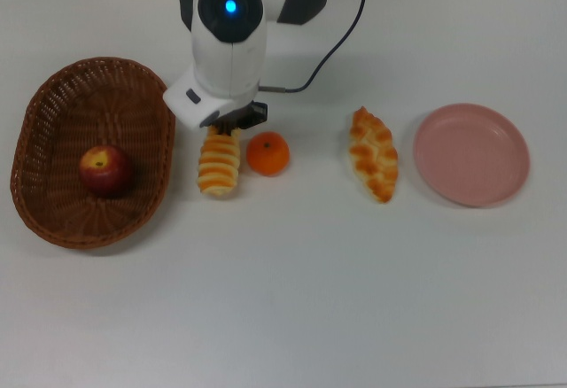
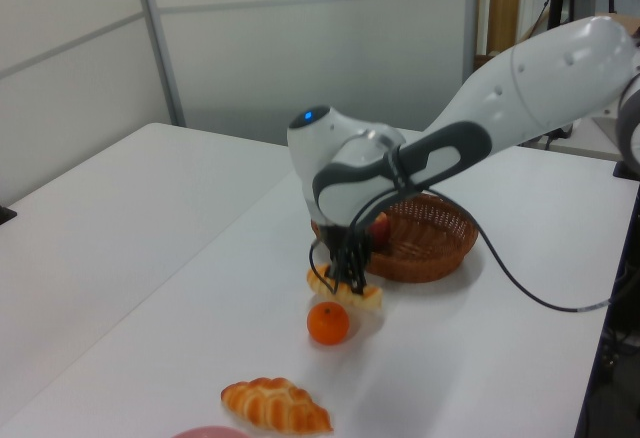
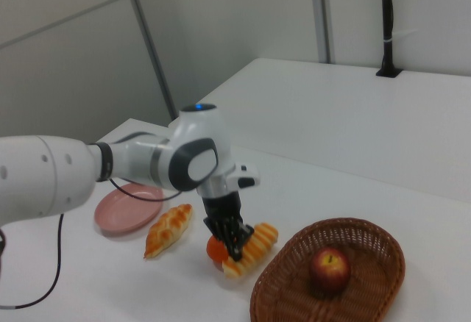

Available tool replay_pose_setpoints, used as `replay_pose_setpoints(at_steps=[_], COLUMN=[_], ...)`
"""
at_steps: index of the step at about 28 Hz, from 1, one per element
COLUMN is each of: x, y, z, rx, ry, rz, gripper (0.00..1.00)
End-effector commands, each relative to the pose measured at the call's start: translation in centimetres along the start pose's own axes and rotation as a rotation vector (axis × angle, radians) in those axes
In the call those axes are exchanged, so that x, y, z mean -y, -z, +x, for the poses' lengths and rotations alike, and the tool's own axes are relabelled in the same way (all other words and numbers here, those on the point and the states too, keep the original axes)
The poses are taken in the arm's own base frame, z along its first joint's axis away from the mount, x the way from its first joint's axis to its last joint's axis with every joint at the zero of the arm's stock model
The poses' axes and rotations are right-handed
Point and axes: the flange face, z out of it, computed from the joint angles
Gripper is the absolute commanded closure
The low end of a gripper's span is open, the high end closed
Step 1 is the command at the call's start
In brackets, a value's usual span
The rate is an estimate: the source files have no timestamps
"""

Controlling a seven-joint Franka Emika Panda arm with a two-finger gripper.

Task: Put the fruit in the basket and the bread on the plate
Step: 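Carry the striped roll onto the pink plate and release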

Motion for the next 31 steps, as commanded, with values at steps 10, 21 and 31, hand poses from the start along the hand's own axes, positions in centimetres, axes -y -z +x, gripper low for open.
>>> replay_pose_setpoints(at_steps=[10,21,31], x=[11.4,25.7,35.1], y=[12.9,12.6,7.1], z=[-4.0,-7.7,-8.2], rx=[-0.096,-0.185,-0.248], ry=[0.139,0.211,0.331], rz=[-0.032,-0.025,-0.012], gripper=[0.99,0.99,1.0])
